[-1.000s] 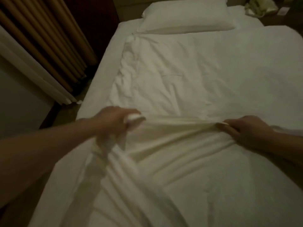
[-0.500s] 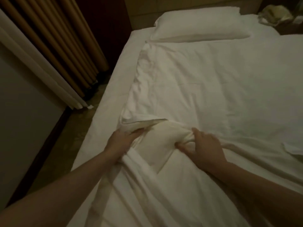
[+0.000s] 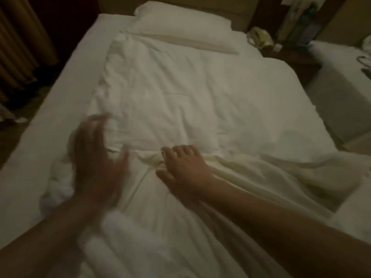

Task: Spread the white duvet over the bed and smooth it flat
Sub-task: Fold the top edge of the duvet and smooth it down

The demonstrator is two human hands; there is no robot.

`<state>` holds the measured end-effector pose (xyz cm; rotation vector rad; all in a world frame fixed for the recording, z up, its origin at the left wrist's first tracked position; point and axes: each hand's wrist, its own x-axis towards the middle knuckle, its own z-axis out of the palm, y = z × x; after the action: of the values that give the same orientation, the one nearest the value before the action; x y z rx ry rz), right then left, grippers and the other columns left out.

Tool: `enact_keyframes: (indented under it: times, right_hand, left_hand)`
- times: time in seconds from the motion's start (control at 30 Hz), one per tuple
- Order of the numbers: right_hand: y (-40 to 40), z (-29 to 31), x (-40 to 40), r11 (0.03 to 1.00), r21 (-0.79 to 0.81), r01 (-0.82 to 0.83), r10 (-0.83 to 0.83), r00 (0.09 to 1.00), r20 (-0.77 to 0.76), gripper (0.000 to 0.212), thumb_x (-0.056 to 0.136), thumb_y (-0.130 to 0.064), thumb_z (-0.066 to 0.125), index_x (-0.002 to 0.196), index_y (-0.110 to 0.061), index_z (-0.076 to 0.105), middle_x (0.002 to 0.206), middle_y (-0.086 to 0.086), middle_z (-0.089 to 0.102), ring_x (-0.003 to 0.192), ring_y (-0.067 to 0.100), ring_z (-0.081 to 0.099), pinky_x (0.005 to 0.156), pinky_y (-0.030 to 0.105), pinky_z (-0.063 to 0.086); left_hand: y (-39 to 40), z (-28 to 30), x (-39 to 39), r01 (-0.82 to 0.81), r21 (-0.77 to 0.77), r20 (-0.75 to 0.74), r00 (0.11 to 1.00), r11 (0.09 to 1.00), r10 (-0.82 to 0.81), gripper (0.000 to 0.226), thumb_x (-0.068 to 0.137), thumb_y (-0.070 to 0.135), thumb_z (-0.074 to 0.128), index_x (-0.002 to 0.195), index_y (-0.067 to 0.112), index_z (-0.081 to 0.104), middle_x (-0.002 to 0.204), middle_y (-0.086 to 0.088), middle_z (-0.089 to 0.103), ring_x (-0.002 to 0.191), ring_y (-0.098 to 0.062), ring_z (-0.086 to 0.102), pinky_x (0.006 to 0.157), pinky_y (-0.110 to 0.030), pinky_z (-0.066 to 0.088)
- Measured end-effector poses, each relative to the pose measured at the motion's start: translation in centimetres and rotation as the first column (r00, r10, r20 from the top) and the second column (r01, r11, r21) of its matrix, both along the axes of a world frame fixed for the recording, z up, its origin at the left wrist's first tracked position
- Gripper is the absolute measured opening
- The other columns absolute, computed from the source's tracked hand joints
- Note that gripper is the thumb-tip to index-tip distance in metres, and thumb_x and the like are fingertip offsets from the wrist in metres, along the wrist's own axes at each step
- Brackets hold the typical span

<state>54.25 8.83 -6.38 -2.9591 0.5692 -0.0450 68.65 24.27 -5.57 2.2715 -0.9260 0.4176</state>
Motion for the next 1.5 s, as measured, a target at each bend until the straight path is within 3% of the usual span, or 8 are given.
enact_keyframes:
  times: [0.1, 0.47, 0.63, 0.77, 1.0, 1.1, 1.27, 1.5]
  right_hand:
    - [-2.5, 2.8, -8.6, 0.988, -0.154, 0.011, 0.001, 0.997, 0.078, 0.056, 0.089, -0.059, 0.042, 0.132, -0.025, 0.054, 0.128, 0.001, 0.057, 0.124, 0.025, 0.049, 0.113, 0.046, 0.028]
    - [-18.0, 3.5, -19.6, 0.951, -0.235, 0.199, -0.241, 0.956, -0.166, 0.065, 0.098, -0.063, 0.014, 0.076, -0.022, 0.058, 0.071, 0.004, 0.067, 0.070, 0.029, 0.065, 0.060, 0.035, 0.040]
    - [-20.9, -0.1, -14.2, 0.981, -0.006, 0.192, -0.174, 0.871, -0.460, 0.061, 0.101, -0.058, 0.026, 0.111, -0.015, 0.066, 0.114, 0.015, 0.066, 0.104, 0.030, 0.060, 0.082, 0.036, 0.040]
    - [-21.4, 2.3, -15.6, 0.997, -0.067, 0.024, -0.045, 0.941, -0.336, 0.045, 0.101, -0.053, 0.033, 0.118, -0.020, 0.059, 0.117, 0.010, 0.064, 0.114, 0.031, 0.057, 0.097, 0.038, 0.036]
    - [-26.7, 6.4, -30.6, 0.964, 0.041, 0.261, -0.245, 0.942, -0.229, 0.083, 0.081, -0.077, 0.048, 0.148, -0.032, 0.030, 0.155, -0.003, 0.032, 0.142, 0.020, 0.027, 0.116, 0.035, 0.021]
    - [-27.6, 3.6, -32.0, 0.661, 0.537, 0.524, -0.537, 0.830, -0.149, 0.077, 0.075, -0.060, 0.074, 0.137, -0.023, 0.048, 0.120, -0.009, 0.056, 0.121, 0.017, 0.054, 0.088, 0.014, 0.043]
    - [-29.3, 3.7, -34.8, 0.696, 0.585, 0.416, -0.580, 0.806, 0.116, 0.039, 0.071, -0.055, 0.078, 0.092, -0.022, 0.073, 0.084, -0.011, 0.072, 0.080, 0.004, 0.067, 0.070, 0.020, 0.055]
    - [-30.9, -1.8, -35.4, 0.697, 0.269, 0.665, -0.672, 0.736, -0.079, 0.074, 0.066, -0.093, 0.040, 0.096, -0.030, 0.066, 0.089, -0.007, 0.067, 0.080, 0.016, 0.063, 0.078, 0.036, 0.053]
  left_hand:
    - [-6.0, 1.1, -6.9, 0.592, 0.272, -0.158, 0.805, 0.758, -0.572, 0.072, 0.091, 0.068, 0.033, 0.142, 0.020, 0.047, 0.141, -0.005, 0.052, 0.131, -0.025, 0.046, 0.110, -0.032, 0.029]
    - [-13.4, -2.2, -6.4, 0.512, 0.380, -0.269, 0.858, 0.770, -0.438, 0.076, 0.073, 0.083, 0.023, 0.088, 0.029, 0.074, 0.077, 0.001, 0.073, 0.075, -0.021, 0.068, 0.057, -0.030, 0.039]
    - [-17.0, -3.5, -7.2, 0.350, 0.737, -0.370, 0.925, 0.579, -0.088, 0.071, 0.087, 0.076, 0.029, 0.112, 0.021, 0.067, 0.118, -0.009, 0.067, 0.106, -0.027, 0.062, 0.089, -0.036, 0.049]
    - [-22.6, -1.3, -14.0, 0.454, 0.371, -0.315, 0.882, 0.810, -0.350, 0.047, 0.085, 0.045, 0.066, 0.126, 0.026, 0.053, 0.124, -0.008, 0.057, 0.110, -0.027, 0.059, 0.094, -0.038, 0.048]
    - [-28.8, 0.0, -25.8, 0.744, 0.393, -0.592, 0.654, 0.540, -0.471, 0.082, 0.080, 0.078, 0.047, 0.146, 0.031, 0.034, 0.134, 0.000, 0.058, 0.119, -0.022, 0.056, 0.095, -0.032, 0.043]
    - [-32.0, -0.2, -28.2, 0.707, 0.322, -0.589, 0.670, 0.630, -0.452, 0.063, 0.080, 0.077, 0.049, 0.121, 0.030, 0.057, 0.115, 0.003, 0.067, 0.108, -0.021, 0.062, 0.086, -0.033, 0.047]
    - [-33.1, -0.2, -28.8, 0.770, -0.148, -0.694, 0.366, 0.621, -0.619, 0.031, 0.087, 0.050, 0.060, 0.097, 0.024, 0.074, 0.085, 0.015, 0.071, 0.080, 0.000, 0.063, 0.073, -0.023, 0.050]
    - [-38.2, -3.4, -30.3, 0.710, 0.435, -0.625, 0.681, 0.554, -0.383, 0.046, 0.090, 0.059, 0.054, 0.114, 0.021, 0.063, 0.109, -0.005, 0.069, 0.100, -0.026, 0.063, 0.073, -0.031, 0.042]
